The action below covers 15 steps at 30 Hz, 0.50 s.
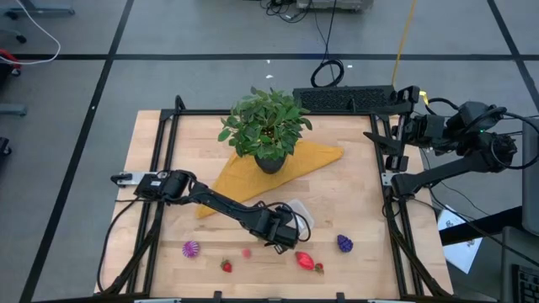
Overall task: Pick and placing Produce into tupperware
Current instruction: Put the top lychee into the transparent bin
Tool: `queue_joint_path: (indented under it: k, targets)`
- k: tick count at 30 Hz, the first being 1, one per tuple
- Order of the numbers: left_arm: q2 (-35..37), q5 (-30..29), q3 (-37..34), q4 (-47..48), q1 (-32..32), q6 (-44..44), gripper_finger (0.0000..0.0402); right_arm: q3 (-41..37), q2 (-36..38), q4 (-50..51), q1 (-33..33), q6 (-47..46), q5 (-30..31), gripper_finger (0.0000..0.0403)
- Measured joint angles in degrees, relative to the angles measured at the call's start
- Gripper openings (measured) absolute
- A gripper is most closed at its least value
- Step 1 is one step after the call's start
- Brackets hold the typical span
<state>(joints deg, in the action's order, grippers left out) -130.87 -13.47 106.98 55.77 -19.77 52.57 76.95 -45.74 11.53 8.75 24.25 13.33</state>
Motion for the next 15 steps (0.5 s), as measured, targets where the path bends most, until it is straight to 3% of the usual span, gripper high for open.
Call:
queue_joint_path:
  k: [15]
  targets:
    - [0.0, 0.0, 0.0, -0.3, 0.0, -0.9, 0.0129, 0.0, 0.0, 0.0, 0.0, 0.0, 0.0, 0.0228]
